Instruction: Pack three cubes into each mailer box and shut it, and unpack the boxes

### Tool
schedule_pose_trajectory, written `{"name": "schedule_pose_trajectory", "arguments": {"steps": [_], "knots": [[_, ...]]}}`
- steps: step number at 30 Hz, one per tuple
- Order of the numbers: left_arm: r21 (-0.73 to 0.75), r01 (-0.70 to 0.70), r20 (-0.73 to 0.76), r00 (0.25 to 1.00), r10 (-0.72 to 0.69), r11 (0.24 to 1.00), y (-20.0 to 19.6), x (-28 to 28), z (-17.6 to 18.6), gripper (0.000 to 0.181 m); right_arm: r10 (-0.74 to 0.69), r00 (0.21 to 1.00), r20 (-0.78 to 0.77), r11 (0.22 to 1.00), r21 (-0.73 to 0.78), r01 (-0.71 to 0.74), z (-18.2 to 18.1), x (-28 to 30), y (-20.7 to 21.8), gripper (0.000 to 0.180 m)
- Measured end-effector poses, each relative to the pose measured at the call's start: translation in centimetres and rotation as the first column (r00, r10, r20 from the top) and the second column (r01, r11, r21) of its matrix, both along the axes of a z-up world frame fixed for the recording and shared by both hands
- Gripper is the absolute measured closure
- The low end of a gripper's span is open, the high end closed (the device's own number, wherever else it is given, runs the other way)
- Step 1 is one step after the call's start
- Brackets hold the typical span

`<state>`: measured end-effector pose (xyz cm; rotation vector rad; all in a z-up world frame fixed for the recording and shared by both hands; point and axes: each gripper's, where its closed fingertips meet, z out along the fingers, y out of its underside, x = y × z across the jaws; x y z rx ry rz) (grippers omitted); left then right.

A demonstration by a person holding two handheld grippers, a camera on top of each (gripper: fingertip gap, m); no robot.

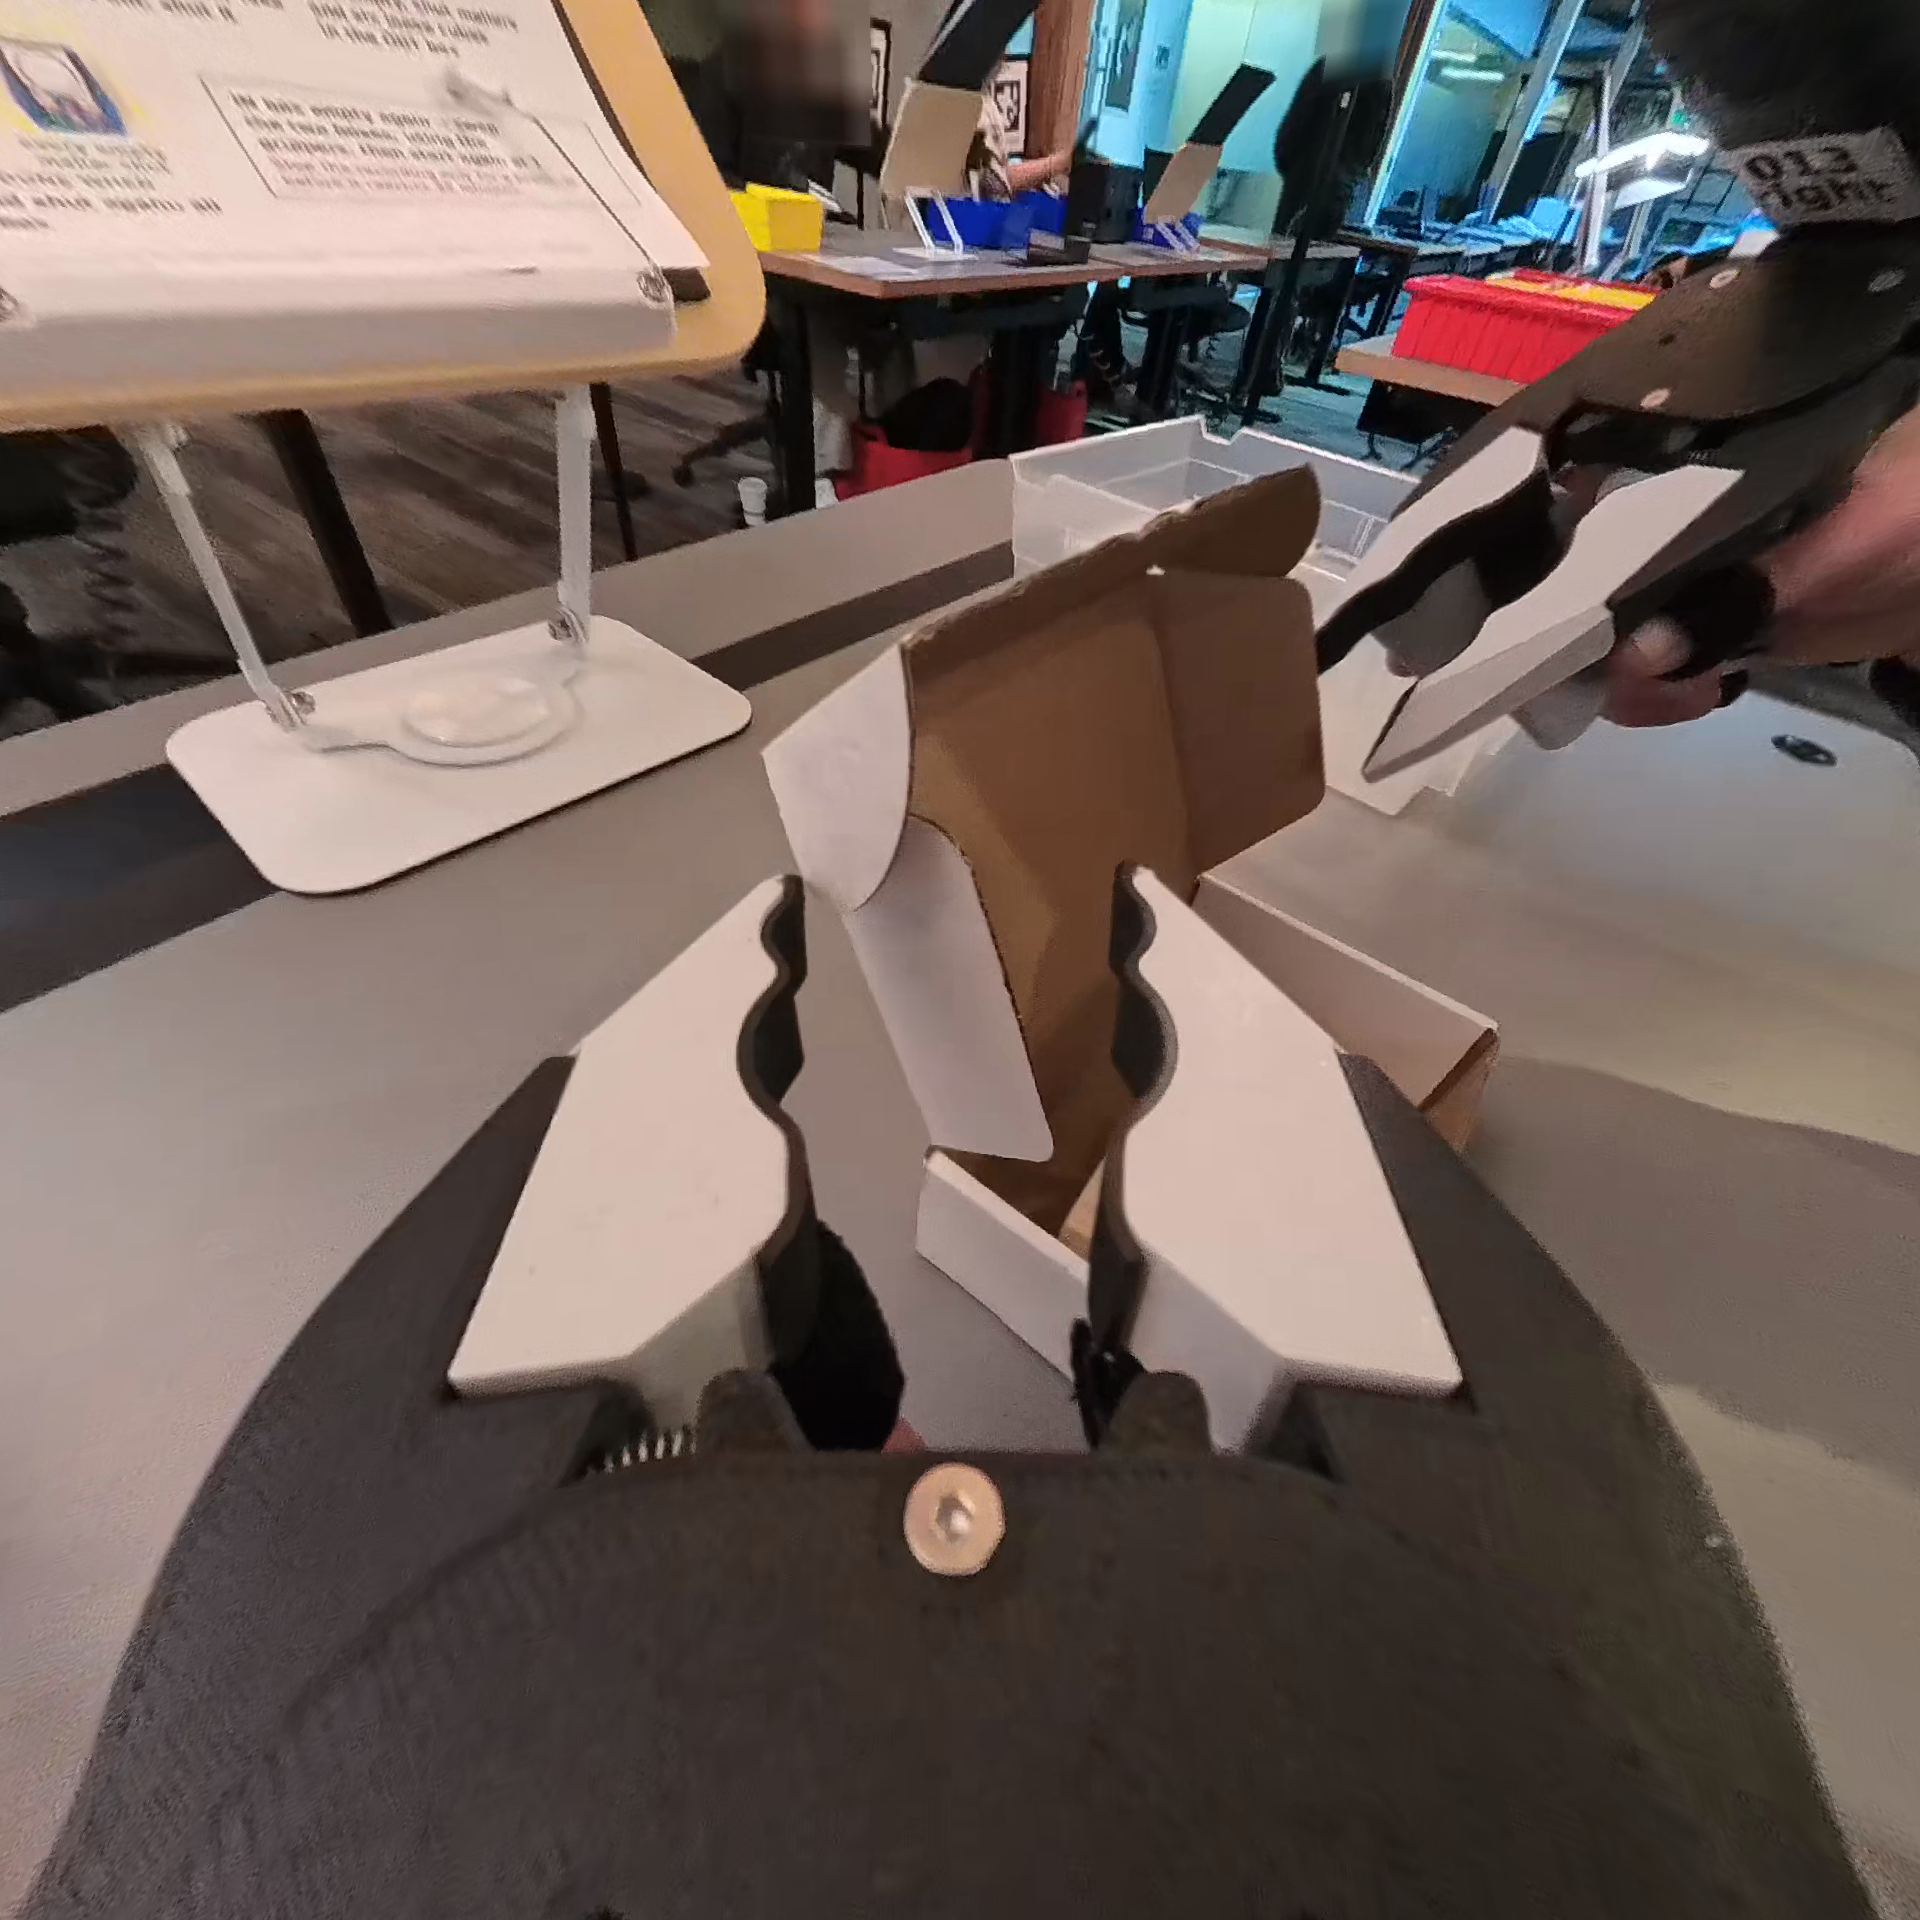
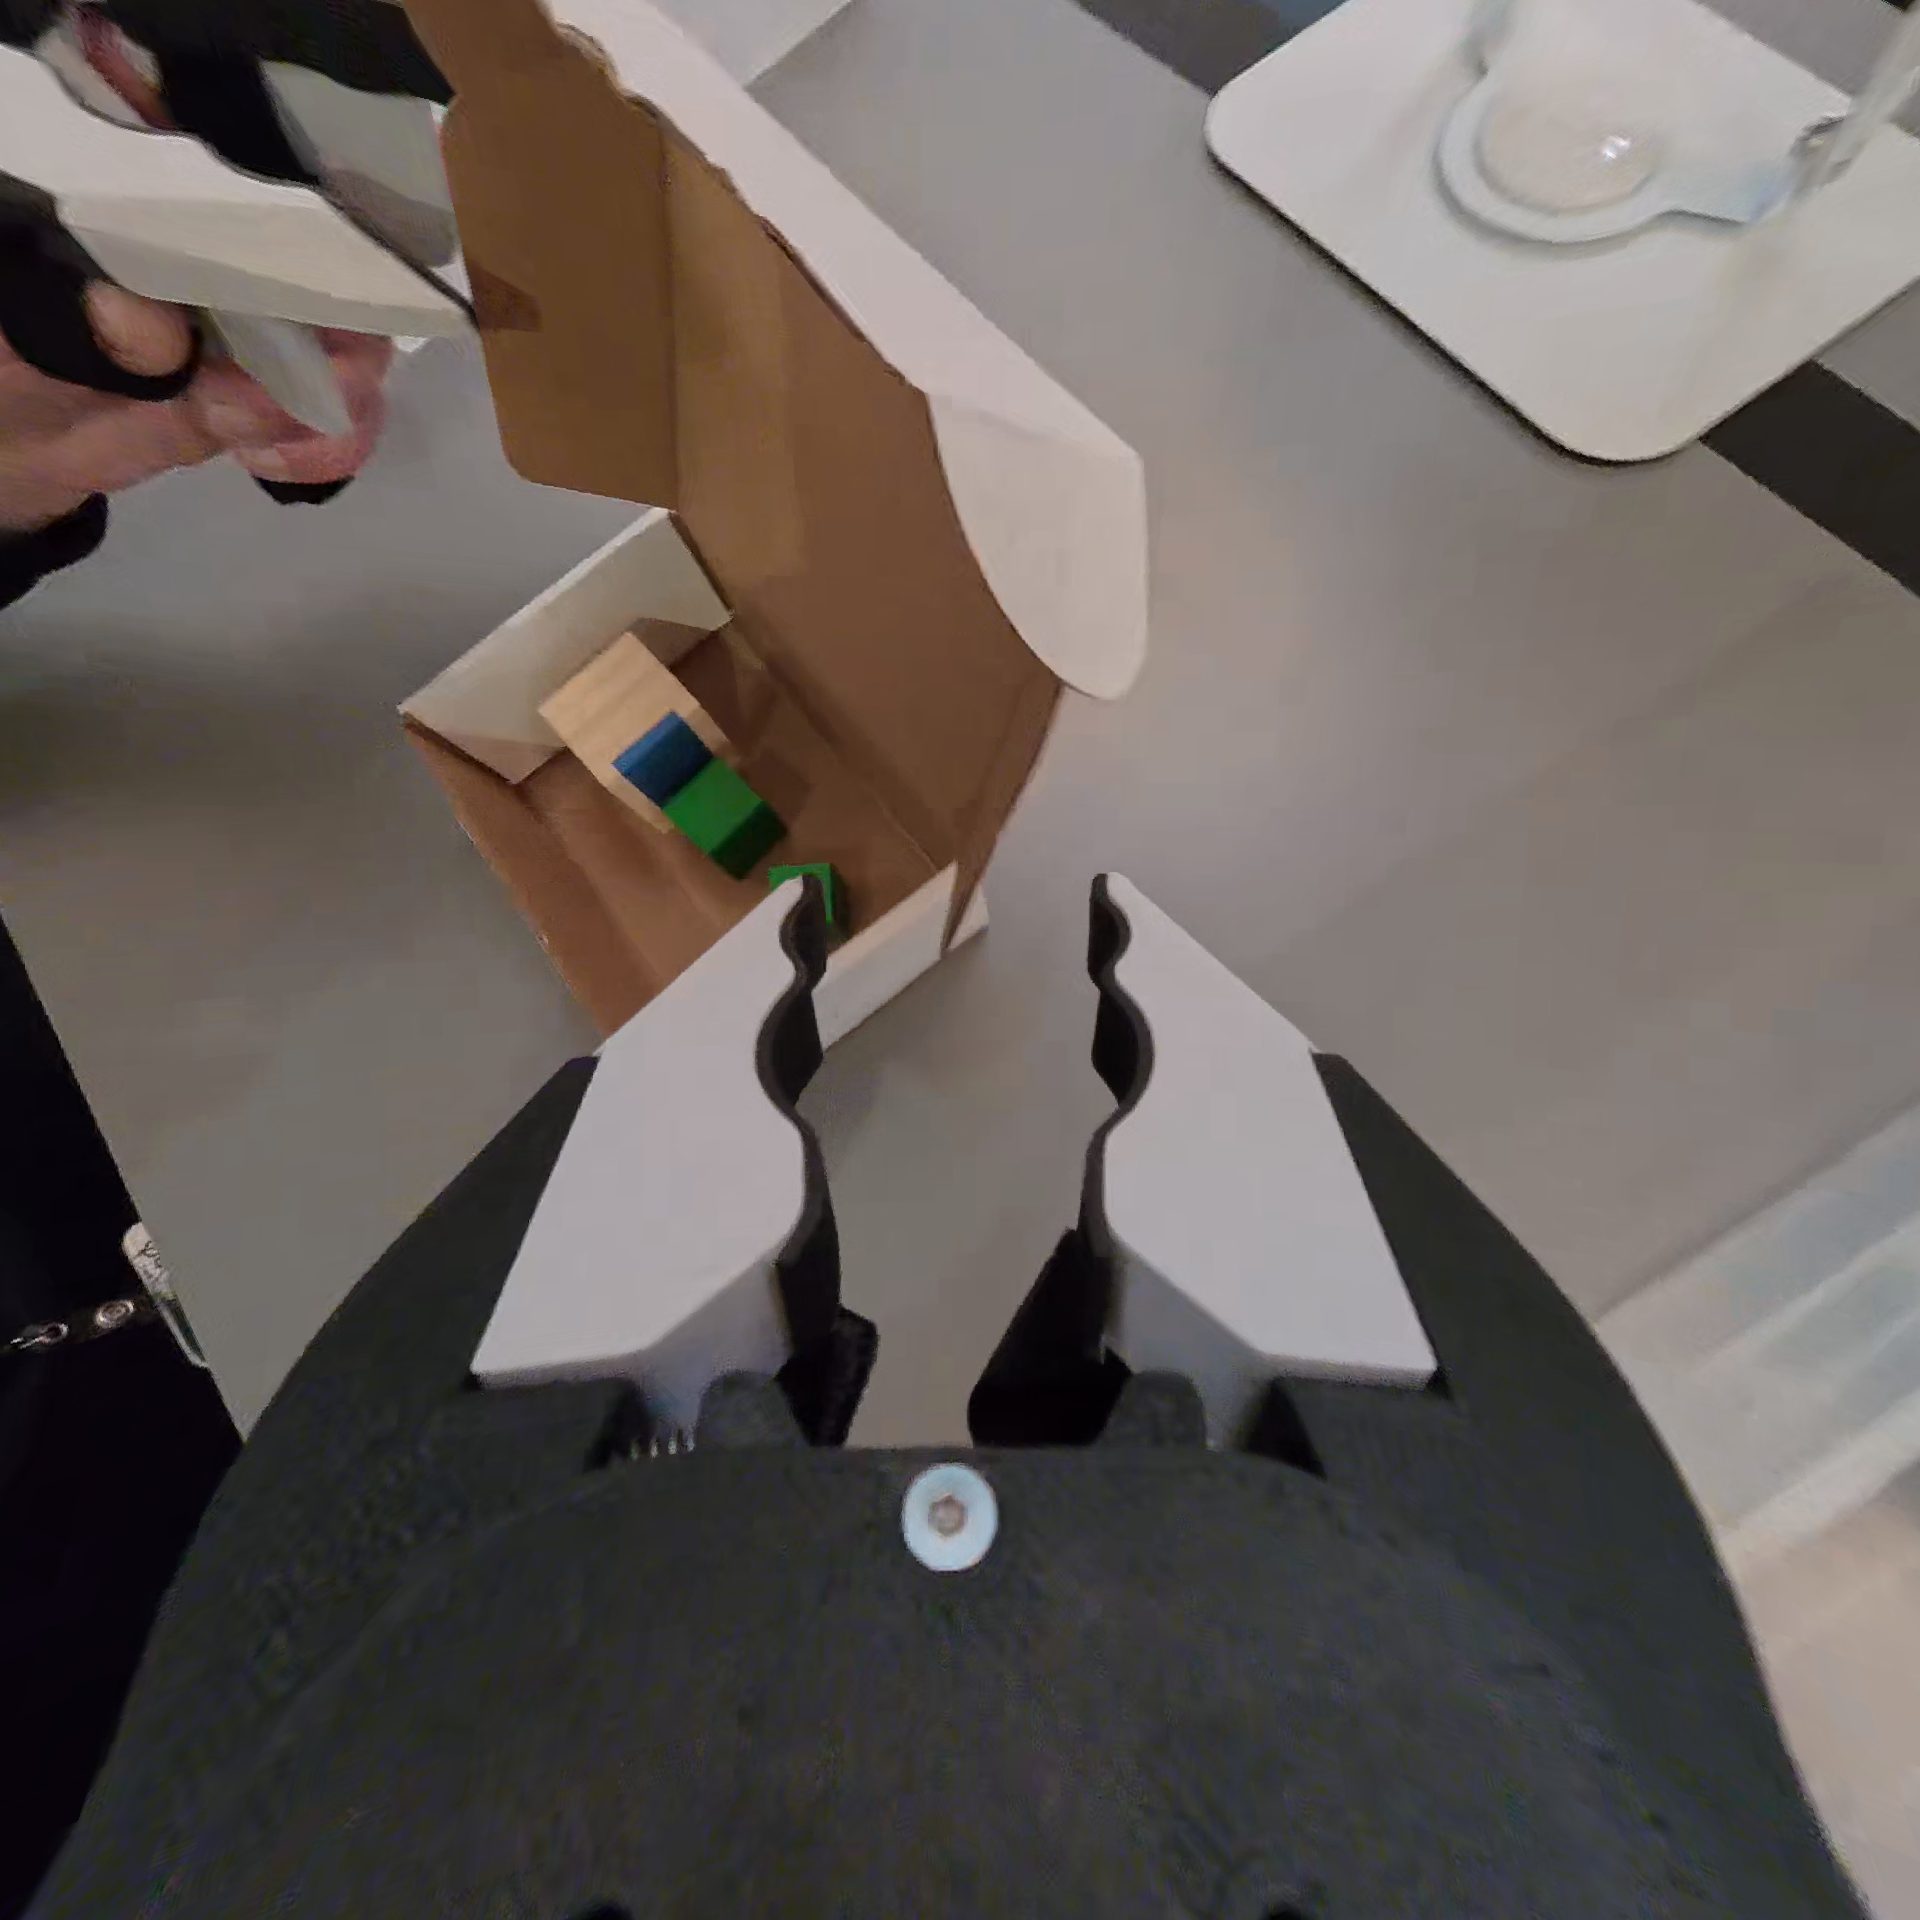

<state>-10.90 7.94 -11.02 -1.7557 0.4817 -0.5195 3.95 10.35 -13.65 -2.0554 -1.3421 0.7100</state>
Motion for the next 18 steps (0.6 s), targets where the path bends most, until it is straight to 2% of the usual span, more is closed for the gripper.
{"name": "schedule_pose_trajectory", "arguments": {"steps": [3,8,11,18], "knots": [[0.015,0.008,-0.049,0.999,-0.007,1.000,-0.4,0.8,-0.2,0.129,0.046,0.999,-0.022,0.999,0.023,-0.046,0.2,-2.0,-0.9,0.142],[0.041,0.032,-0.056,0.998,-0.029,0.999,-1.7,1.6,0.1,0.124,0.066,0.998,-0.003,0.995,0.073,-0.066,0.2,-3.2,-2.4,0.141],[0.091,0.058,-0.123,0.991,-0.047,0.994,-2.9,2.1,-0.3,0.119,0.065,0.998,0.023,0.990,0.122,-0.068,-0.2,-3.1,-3.2,0.143],[0.151,0.152,-0.213,0.970,-0.118,0.977,-6.7,2.8,-1.5,0.122,0.099,0.994,0.053,0.984,0.142,-0.106,-1.9,-2.3,-5.8,0.141]]}}
